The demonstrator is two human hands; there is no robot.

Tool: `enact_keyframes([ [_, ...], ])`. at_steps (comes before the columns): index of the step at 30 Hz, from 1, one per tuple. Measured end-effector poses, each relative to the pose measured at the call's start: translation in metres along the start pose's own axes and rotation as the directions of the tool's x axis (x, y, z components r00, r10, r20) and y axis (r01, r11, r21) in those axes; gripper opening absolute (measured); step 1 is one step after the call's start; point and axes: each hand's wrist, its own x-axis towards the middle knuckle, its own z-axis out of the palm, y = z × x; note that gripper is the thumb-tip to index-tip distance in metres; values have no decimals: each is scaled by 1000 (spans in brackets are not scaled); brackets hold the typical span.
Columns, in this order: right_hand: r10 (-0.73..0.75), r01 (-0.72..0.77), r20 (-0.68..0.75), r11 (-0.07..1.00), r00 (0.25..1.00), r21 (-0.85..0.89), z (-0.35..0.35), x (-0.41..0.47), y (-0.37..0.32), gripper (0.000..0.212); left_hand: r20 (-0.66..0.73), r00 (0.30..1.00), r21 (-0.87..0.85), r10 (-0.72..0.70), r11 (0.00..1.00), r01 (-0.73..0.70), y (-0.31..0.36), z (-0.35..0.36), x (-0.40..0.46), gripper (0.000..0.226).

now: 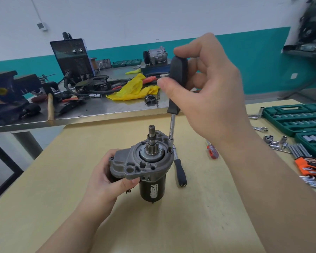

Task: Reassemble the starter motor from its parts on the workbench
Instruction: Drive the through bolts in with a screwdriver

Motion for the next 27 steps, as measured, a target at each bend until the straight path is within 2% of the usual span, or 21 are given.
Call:
enact_keyframes([
  [3,81,-138,190,940,978,311,-5,3,-1,20,4,1000,-5,0,1000,0,-1,-1,0,71],
  [6,60,-153,281,935,958,321,-13,4,-3,25,8,1000,-9,0,1000,0,-1,-2,0,71],
  [9,44,-92,206,969,978,229,-12,4,-4,33,4,1000,-5,0,1000,0,-2,0,0,71],
  [12,10,-10,20,1000,1000,-13,-5,1,-4,38,7,1000,0,2,1000,-2,-2,0,0,71],
  [14,-21,18,-34,995,999,-96,-2,-1,-3,36,7,1000,-1,2,1000,-2,-2,0,1,71],
  [16,-2,2,-22,999,1000,-35,-1,0,-4,32,3,1000,-2,2,1000,-2,-2,0,1,72],
  [19,83,-112,128,965,988,238,-6,4,-3,18,-1,1000,3,2,1000,-2,-2,-1,0,72],
  [22,84,-161,248,938,965,308,-14,6,-3,24,-3,1000,-1,0,1000,0,-2,-2,0,73],
  [24,81,-155,240,939,967,306,-15,5,-5,28,-2,1000,-5,2,1000,-2,-2,-1,0,72],
  [27,66,-72,49,989,997,126,-8,4,-4,34,1,1000,-2,5,1000,-5,-2,0,0,70],
])
